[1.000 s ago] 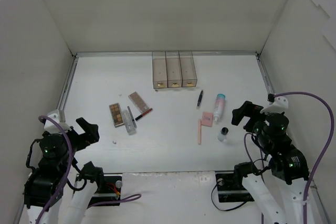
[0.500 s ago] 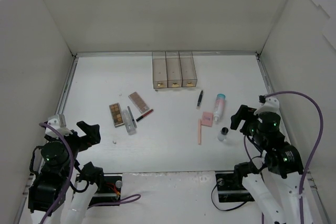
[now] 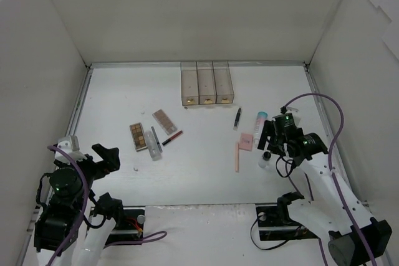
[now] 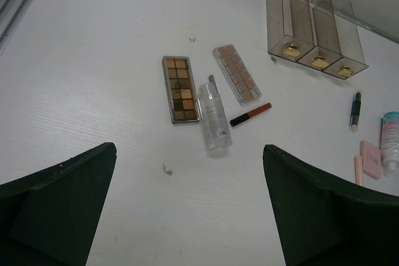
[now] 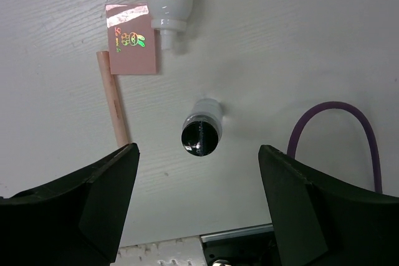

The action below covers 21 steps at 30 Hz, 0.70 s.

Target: Organize the makeup

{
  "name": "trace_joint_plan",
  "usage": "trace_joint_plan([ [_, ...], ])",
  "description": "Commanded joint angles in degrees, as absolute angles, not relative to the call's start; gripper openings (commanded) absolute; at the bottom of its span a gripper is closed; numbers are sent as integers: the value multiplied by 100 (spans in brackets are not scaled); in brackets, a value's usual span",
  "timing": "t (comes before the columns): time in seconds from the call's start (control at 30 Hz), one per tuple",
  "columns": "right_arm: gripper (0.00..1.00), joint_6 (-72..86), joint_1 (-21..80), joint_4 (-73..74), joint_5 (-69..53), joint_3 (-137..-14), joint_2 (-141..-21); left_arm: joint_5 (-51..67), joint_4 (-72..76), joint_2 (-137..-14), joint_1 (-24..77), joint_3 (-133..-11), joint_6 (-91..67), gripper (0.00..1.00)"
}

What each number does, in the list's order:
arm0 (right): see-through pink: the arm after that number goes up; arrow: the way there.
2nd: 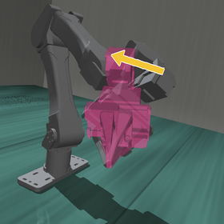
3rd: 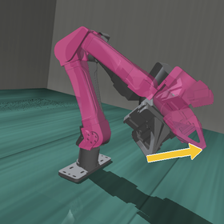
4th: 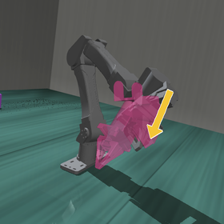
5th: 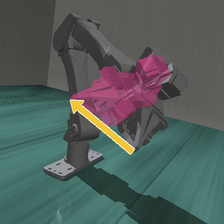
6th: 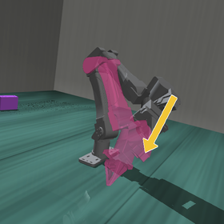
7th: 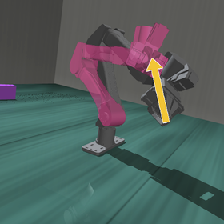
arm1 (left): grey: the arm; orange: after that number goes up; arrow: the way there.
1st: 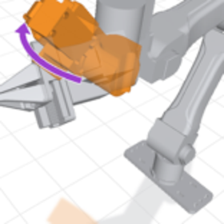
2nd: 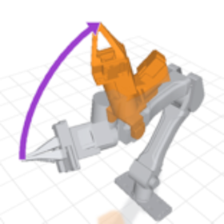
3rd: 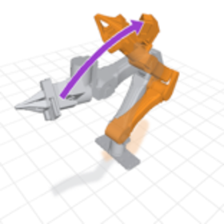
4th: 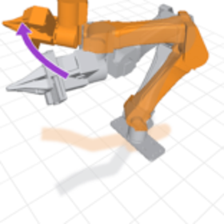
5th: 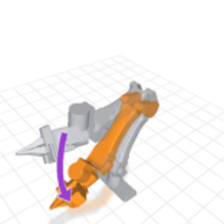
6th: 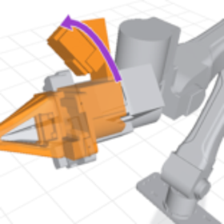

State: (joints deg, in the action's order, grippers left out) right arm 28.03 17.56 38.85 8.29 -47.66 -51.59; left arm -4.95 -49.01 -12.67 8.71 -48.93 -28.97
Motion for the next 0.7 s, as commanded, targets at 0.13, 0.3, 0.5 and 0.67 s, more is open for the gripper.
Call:
trace_joint_plan([
  [0.13,73,3243,1898,3859,1177,-4703,-5861,-475,-4491,-1353,896,-4904,-2848,99],
  [0.3,67,3296,1890,3780,1213,-4597,-6073,-457,-4491,-1380,949,-4887,-2848,99],
  [0.5,58,3278,1890,3604,1064,-4474,-6266,-457,-4474,-1380,949,-4887,-2848,100],
  [0.67,53,3191,1881,3507,915,-4509,-6477,-448,-4474,-1371,949,-4887,-2839,99],
])
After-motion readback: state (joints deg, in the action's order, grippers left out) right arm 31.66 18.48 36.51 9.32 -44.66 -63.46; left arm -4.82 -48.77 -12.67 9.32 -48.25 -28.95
